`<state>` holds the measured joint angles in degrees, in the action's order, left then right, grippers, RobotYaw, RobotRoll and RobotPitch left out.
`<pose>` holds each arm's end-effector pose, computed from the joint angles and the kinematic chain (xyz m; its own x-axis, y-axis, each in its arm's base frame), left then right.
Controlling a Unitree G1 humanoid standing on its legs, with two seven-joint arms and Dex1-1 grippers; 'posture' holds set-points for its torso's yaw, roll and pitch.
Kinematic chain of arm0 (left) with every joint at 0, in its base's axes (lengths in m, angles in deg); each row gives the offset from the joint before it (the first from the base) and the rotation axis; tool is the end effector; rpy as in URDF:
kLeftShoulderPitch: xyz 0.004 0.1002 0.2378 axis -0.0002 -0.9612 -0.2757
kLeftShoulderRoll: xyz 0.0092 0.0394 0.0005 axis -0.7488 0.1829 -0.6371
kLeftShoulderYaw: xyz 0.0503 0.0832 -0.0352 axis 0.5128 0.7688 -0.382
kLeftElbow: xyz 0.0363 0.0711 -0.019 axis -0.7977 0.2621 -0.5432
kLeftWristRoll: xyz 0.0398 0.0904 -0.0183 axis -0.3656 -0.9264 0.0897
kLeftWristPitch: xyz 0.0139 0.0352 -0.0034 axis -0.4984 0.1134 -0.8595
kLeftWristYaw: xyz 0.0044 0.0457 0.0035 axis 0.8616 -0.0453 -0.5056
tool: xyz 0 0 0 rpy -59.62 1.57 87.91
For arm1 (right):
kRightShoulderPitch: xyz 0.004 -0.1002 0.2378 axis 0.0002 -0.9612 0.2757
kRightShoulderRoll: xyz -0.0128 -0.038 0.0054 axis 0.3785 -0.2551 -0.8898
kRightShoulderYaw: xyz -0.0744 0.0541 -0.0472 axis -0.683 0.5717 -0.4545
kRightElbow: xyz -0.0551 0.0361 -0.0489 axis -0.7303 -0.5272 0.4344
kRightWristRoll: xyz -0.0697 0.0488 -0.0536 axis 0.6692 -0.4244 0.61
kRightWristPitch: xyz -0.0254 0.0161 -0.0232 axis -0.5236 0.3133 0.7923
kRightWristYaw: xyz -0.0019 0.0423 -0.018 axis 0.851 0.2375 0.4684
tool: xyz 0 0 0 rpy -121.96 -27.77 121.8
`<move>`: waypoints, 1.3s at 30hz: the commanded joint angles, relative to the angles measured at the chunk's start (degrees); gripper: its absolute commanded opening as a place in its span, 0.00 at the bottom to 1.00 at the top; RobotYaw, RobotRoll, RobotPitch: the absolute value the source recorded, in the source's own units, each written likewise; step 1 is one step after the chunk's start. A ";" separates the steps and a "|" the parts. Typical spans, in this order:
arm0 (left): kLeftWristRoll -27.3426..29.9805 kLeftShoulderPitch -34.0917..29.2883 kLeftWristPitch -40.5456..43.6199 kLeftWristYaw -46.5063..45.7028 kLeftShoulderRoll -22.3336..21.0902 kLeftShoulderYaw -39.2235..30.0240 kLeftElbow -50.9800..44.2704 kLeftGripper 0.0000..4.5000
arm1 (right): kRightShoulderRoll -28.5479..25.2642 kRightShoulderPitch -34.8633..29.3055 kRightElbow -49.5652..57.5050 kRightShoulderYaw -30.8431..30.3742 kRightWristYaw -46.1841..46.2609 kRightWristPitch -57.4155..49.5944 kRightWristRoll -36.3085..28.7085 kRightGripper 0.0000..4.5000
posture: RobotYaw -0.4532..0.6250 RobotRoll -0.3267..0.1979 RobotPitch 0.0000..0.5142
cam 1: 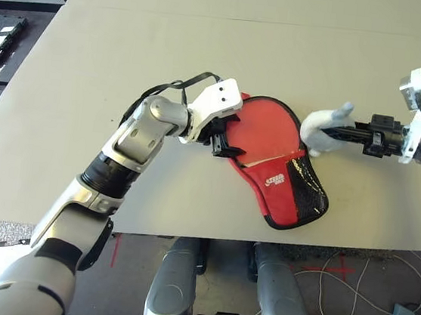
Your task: Store the ping-pong paddle in its case and zip it.
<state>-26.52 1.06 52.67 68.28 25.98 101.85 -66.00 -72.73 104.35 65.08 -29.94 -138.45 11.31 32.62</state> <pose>0.3048 0.1531 0.1884 0.3873 -0.7407 -0.5489 0.9190 0.2628 0.2938 0.2869 -0.2861 0.2064 0.3301 0.8869 -0.3231 -0.9228 0.3753 0.0875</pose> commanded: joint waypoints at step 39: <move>-0.27 -2.90 1.65 0.76 -0.67 3.15 0.70 1.00 | -25.99 -6.50 -5.74 -15.26 -12.14 -2.68 -18.75 1.00 | 0.36 0.62 0.59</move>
<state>-26.16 0.91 52.27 68.33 26.19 102.05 -66.16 -98.99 97.31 62.38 -46.07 -150.24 8.92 14.04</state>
